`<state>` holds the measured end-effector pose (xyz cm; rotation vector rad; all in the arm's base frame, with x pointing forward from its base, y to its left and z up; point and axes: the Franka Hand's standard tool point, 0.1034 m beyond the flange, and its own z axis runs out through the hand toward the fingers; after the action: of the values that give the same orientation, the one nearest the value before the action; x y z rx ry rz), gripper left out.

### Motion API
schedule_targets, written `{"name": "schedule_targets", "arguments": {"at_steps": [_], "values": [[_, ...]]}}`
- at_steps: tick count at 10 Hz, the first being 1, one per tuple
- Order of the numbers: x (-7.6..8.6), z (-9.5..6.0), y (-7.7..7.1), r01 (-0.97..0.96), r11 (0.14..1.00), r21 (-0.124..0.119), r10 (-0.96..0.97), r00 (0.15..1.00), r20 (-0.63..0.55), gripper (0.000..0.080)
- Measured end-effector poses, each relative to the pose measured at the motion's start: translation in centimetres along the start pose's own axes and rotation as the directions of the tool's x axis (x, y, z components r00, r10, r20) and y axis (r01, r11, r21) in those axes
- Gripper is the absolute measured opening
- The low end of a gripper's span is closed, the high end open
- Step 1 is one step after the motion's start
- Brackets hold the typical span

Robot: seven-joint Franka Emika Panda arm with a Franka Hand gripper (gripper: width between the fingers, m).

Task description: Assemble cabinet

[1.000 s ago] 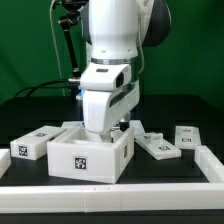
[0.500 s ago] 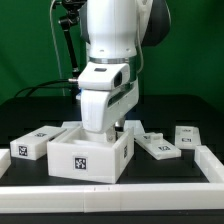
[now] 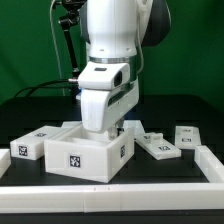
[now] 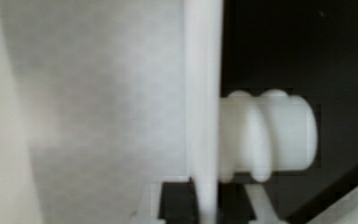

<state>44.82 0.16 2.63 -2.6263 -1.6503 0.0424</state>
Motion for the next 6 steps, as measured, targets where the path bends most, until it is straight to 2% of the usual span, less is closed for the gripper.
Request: {"name": "schedule_targets", "arguments": {"at_steps": [2, 4, 6], "values": [[0.0, 0.0, 0.0, 0.0, 1.0, 0.0, 0.0, 1.0, 0.0, 0.0035], [0.3, -0.3, 0.7, 0.097, 0.995, -0.007, -0.097, 0.995, 0.005, 0.0035], [0.5, -0.5, 1.3, 0.186, 0.982, 0.009, -0.187, 0.982, 0.019, 0.0035]]}}
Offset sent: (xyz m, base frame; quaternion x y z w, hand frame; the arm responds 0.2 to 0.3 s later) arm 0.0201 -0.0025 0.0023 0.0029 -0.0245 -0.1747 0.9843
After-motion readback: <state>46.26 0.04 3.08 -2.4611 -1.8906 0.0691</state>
